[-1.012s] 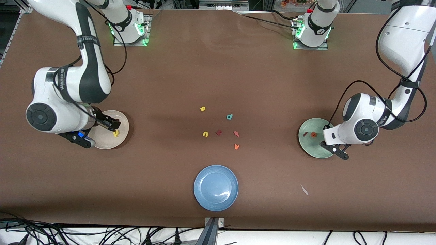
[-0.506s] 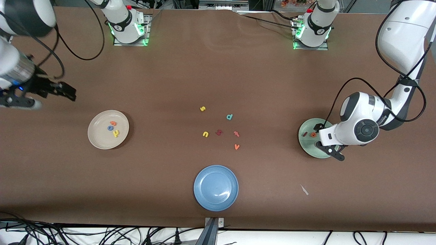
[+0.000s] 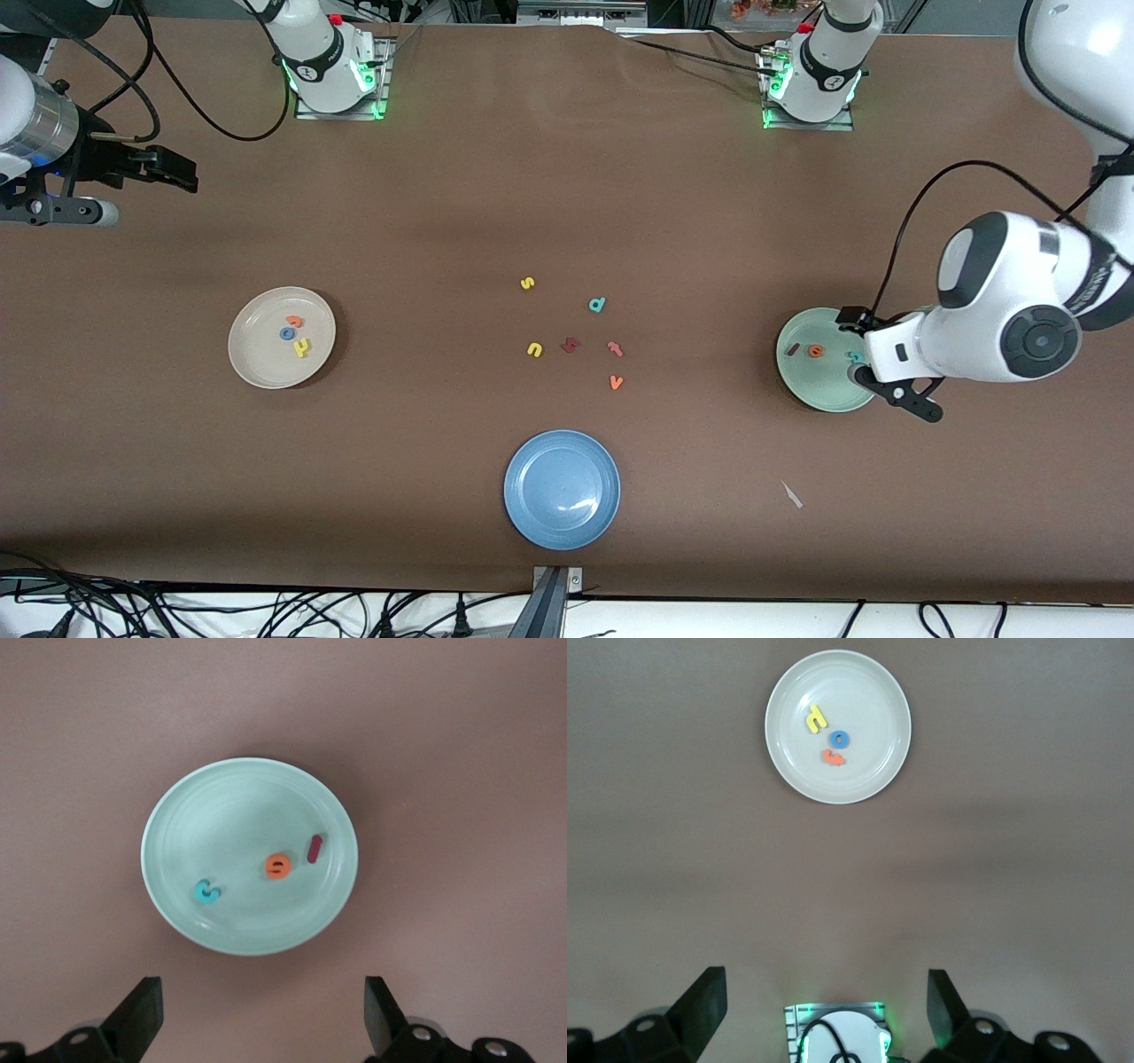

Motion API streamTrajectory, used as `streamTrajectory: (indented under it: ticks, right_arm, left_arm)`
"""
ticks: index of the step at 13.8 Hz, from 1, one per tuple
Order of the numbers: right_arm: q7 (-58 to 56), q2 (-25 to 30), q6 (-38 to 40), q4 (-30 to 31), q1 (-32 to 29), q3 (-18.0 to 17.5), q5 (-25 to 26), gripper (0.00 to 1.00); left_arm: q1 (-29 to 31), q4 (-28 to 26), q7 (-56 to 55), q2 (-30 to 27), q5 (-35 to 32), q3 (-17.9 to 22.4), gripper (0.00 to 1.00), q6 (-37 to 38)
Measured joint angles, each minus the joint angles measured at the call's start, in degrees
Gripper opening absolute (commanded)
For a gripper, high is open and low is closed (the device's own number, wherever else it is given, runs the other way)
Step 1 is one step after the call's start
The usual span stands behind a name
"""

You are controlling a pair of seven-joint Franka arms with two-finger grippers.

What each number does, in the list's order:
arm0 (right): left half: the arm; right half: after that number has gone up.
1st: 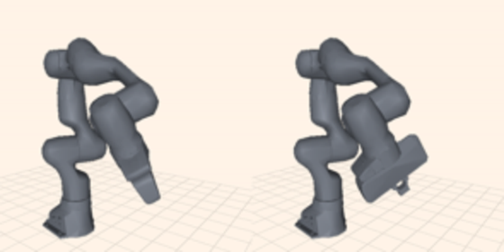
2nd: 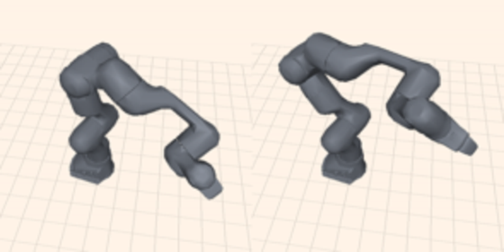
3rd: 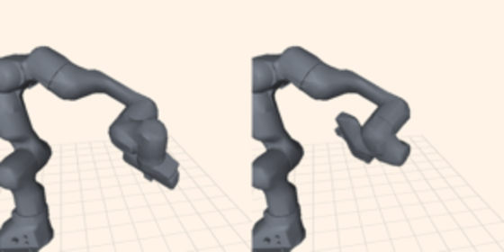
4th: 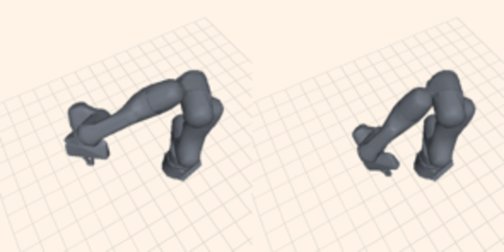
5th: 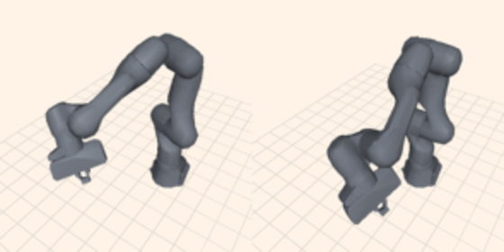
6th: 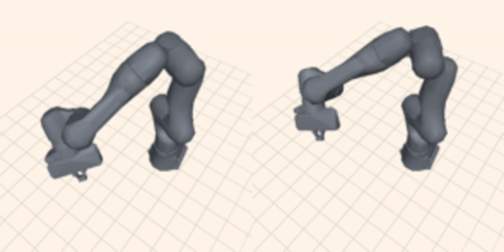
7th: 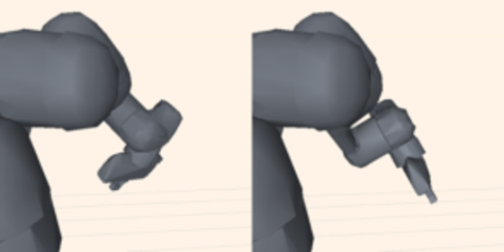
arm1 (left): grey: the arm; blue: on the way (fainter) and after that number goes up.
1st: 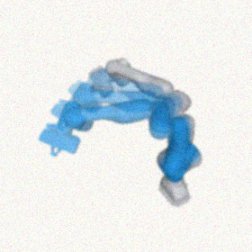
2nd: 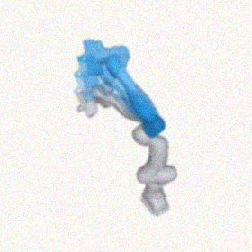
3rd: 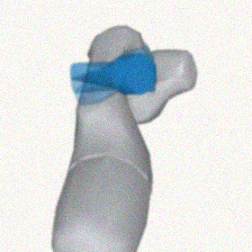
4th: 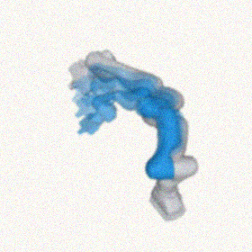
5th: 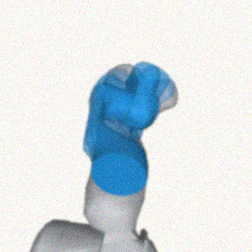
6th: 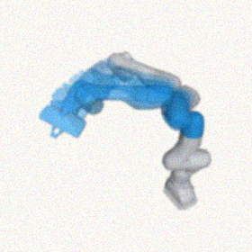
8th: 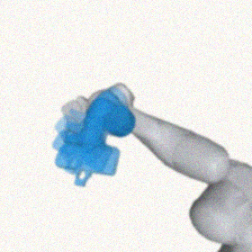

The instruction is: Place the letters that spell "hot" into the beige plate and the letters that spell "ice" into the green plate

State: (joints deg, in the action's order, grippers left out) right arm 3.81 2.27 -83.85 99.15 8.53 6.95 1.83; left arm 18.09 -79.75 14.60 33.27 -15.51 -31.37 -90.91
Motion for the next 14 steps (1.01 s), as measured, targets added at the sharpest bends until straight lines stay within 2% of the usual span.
streamTrajectory:
  ticks: [4,7,9,11,14]
  right_arm:
    - [-1.88,-0.12,0.24,0.00,0.00,1.24,-1.58,1.00]
    - [-3.63,-0.56,0.89,-0.01,0.00,1.29,-1.58,1.00]
    - [-3.87,-0.63,0.98,-0.14,0.00,1.32,-1.58,1.00]
    - [-3.96,-0.66,1.00,-0.25,0.00,1.32,-1.58,1.00]
    - [-3.97,-0.68,1.02,-0.28,0.00,1.32,-1.58,1.00]
  left_arm:
    - [-0.94,9.20,0.00,-1.47,0.02,-3.23,1.00,10.18]
    - [-3.62,11.64,0.00,-3.55,0.02,-3.21,1.00,13.34]
    - [-4.67,12.04,-0.23,-4.83,0.02,-1.81,1.00,13.66]
    - [-6.08,12.04,-0.21,-6.60,0.69,2.70,1.00,11.01]
    - [-12.58,10.15,-0.13,-10.94,9.45,16.08,1.00,4.90]
